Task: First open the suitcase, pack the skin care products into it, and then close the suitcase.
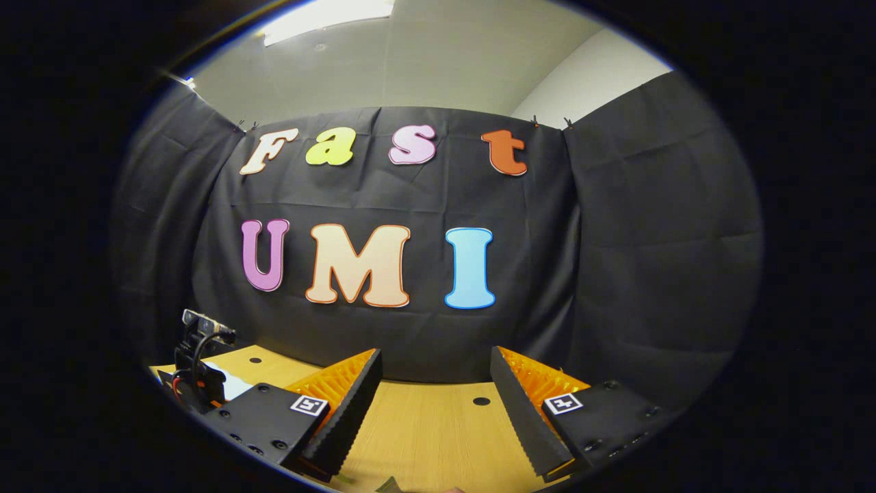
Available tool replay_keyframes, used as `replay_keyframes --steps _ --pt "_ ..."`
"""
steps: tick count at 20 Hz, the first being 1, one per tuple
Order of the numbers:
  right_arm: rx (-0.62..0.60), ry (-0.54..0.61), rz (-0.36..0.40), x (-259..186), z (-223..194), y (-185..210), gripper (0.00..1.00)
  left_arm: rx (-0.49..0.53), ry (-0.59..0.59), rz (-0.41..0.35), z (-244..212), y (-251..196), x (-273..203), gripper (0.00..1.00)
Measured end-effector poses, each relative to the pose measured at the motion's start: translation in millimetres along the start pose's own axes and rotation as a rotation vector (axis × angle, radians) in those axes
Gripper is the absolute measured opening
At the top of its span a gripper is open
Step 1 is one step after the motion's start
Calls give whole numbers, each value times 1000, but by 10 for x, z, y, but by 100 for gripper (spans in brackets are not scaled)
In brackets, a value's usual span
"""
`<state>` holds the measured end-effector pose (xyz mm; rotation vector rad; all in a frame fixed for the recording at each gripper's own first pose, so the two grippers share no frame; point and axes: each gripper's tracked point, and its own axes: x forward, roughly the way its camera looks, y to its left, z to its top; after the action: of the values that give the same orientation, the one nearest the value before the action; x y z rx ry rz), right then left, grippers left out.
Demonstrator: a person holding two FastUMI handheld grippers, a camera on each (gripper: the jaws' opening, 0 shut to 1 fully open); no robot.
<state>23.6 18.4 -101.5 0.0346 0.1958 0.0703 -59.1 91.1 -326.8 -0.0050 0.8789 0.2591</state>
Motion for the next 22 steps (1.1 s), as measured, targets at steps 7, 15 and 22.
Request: replay_keyframes --steps 7,15,22 --pt "-25 22 26 -33 -61 77 99 -68 190 -58 -417 -134 260 94" --pt "-23 26 14 -50 -105 -39 99 -79 295 -43 -656 30 467 39" --pt "-5 43 61 -67 -207 72 99 -64 353 -100 -607 7 414 1"
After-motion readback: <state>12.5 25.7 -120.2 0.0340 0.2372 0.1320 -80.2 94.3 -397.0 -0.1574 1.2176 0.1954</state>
